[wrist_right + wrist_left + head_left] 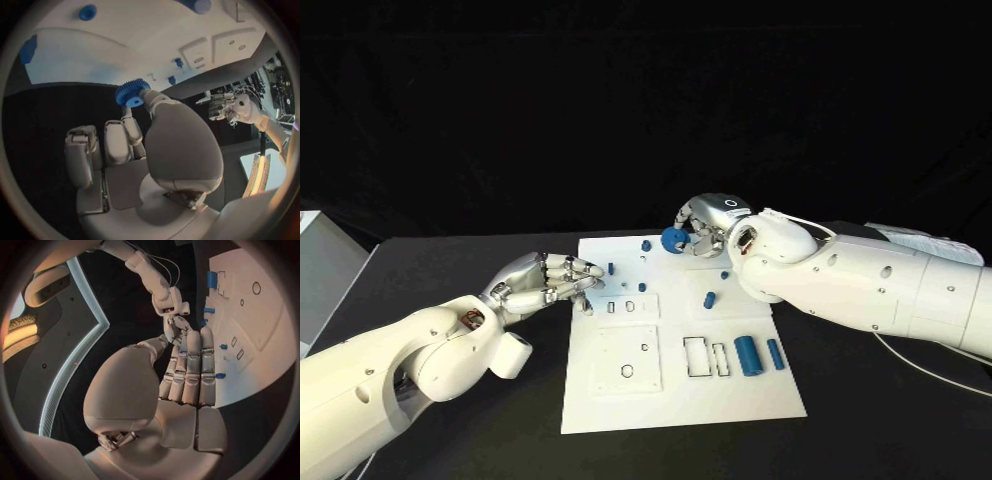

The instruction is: Assemble the parts on the task board

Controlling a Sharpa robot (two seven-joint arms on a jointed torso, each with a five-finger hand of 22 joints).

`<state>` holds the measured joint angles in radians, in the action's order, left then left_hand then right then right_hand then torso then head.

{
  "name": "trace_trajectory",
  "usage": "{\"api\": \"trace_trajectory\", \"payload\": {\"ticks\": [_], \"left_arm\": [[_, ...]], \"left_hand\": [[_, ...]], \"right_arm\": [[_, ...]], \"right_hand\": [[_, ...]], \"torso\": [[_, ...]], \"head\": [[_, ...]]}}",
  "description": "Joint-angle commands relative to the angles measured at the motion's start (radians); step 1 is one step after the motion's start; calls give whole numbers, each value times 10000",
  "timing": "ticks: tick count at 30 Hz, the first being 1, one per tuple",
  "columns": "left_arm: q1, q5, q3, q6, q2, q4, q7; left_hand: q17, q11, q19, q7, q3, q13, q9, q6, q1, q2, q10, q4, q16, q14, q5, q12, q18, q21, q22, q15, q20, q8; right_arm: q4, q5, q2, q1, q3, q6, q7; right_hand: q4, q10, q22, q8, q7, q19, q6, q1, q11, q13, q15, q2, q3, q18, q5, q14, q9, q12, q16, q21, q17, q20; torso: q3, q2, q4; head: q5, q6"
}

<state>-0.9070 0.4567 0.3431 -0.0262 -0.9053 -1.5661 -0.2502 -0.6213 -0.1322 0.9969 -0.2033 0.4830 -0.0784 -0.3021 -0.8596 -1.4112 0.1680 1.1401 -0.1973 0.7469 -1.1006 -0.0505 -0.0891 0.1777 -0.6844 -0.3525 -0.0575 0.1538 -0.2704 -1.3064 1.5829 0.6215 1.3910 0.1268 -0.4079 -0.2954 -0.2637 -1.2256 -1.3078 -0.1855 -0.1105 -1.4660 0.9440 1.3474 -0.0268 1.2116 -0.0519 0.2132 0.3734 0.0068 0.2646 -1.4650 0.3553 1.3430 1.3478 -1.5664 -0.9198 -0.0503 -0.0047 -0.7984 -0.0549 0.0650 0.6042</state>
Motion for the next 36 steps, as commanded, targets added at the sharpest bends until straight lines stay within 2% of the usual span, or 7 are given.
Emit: {"api": "trace_trajectory", "payload": {"ticks": [1,7,15,23,26,32,36], "left_arm": [[10,-4,6,-142,16,-53,-67],[9,-4,6,-142,19,-79,-65],[9,-4,6,-133,4,-108,-61],[7,-4,6,-137,1,-130,-55],[7,-4,6,-136,2,-130,-48],[7,-4,6,-123,-5,-128,-36],[7,-4,6,-127,3,-129,-31]], "left_hand": [[12,-18,-64,0,51,11,-9,97,49,-16,-74,35,-35,-40,11,61,42,-52,9,-7,-25,28],[12,-18,-64,0,51,11,-9,97,49,-16,-74,35,-35,-40,11,61,42,-52,9,-7,-25,28],[12,-18,-64,0,51,11,-9,97,49,-16,-74,35,-35,-40,11,61,42,-52,9,-7,-25,28],[12,-18,-64,0,51,11,-9,97,49,-16,-74,35,-35,-40,11,61,42,-52,9,-7,-25,28],[12,-18,-64,0,51,11,-9,97,49,-16,-74,35,-35,-40,11,61,42,-52,9,-7,-25,28],[12,-18,-64,0,51,11,-9,97,49,-16,-74,35,-35,-40,11,61,42,-52,9,-7,-25,28],[12,-18,-64,0,51,11,-9,97,49,-16,-74,35,-35,-40,11,61,42,-52,9,-7,-25,28]], "right_arm": [[52,435,-272,-56,21,-257,-258],[289,453,-759,-202,65,-178,-280],[573,454,-1125,-350,104,-41,-267],[890,409,-1378,-451,130,42,-288],[986,399,-1429,-474,134,66,-298],[1167,378,-1555,-506,136,75,-286],[1323,325,-1643,-524,149,117,-245]], "right_hand": [[3,-37,-2630,-17,17,-1048,61,-69,5,-2,2,14,67,-68,-42,7,-11,43,46,-44,-6,19],[6,-27,-2630,-8,12,-1048,46,-79,2,-16,3,19,78,-68,-52,7,-17,33,47,-44,-8,19],[9,-24,-2630,1,7,-1048,30,-89,-3,-21,5,25,88,-68,-59,12,-22,29,37,-44,20,18],[12,22,-2630,31,-12,-1048,-20,-134,-20,-69,16,48,114,-68,-81,16,-40,-8,28,-44,35,14],[12,22,-2630,31,-12,-1048,-20,-134,-20,-69,16,48,114,-68,-81,16,-40,-8,28,-44,35,14],[17,33,-2630,42,-18,-1048,-40,-144,-27,-80,20,54,128,-68,-85,20,-46,-18,22,-44,48,12],[17,33,-2630,42,-18,-1048,-40,-144,-27,-80,20,54,128,-68,-85,20,-46,-18,22,-44,48,12]], "torso": [[2,-17,7],[-8,-8,-35],[13,-24,-10],[27,-28,-3],[25,-16,-23],[30,-26,-6],[12,-12,-18]], "head": [[-36,-7],[-7,21],[-42,32],[-24,100],[0,139],[1,134],[-2,154]]}}
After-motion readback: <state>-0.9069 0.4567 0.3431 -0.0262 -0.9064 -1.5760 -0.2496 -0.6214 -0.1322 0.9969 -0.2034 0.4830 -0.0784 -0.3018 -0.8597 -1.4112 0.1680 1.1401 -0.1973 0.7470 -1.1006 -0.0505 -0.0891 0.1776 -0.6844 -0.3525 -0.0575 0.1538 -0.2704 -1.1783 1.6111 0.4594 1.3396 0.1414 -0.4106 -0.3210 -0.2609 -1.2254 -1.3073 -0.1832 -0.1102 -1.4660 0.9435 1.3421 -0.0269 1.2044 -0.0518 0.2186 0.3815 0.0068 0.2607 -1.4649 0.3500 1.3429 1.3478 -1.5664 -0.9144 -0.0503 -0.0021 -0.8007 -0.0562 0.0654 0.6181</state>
